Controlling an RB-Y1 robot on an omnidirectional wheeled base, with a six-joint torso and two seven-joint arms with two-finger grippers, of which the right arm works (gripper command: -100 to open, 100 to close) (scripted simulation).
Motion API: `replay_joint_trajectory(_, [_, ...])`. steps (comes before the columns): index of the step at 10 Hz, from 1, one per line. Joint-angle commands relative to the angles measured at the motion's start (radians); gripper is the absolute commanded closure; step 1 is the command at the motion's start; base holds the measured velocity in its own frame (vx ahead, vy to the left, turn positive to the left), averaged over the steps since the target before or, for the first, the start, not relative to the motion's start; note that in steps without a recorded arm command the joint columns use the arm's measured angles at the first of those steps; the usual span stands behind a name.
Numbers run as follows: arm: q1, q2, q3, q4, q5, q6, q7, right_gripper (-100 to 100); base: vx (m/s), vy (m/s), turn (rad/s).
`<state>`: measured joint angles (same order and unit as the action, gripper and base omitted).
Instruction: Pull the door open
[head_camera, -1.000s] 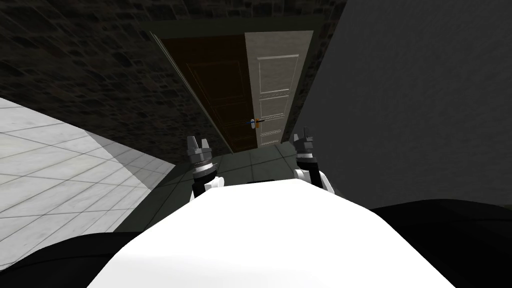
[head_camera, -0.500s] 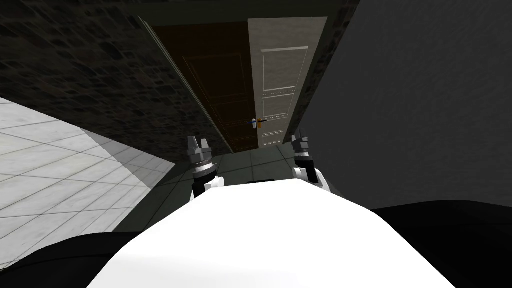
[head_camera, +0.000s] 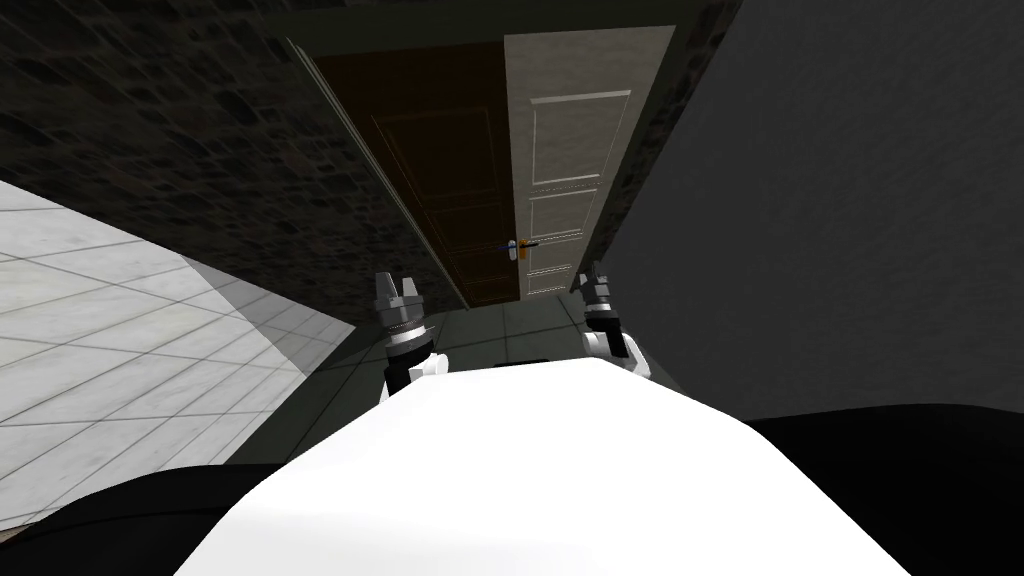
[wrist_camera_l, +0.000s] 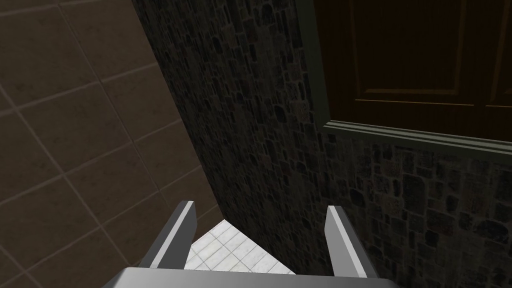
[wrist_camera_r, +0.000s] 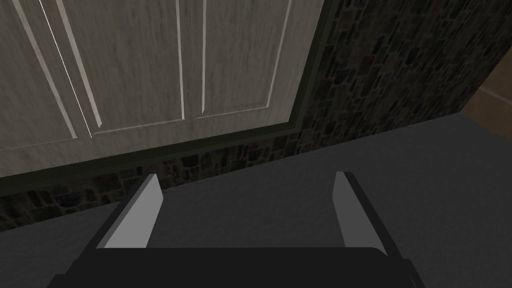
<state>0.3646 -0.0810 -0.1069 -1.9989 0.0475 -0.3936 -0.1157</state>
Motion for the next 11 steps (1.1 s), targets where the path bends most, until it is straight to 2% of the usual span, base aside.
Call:
replay_joint_trajectory(1, [-0.022, -0.004, -0.005, 0.037, -0.002, 0.002, 0.001, -100, 0.123, -0.001, 0.045])
replay_joint_trajectory(11, [-0.147, -0.025, -0.032, 0.252, -0.012, 0.016, 0.004, -100, 0.096, -0.009, 0.055])
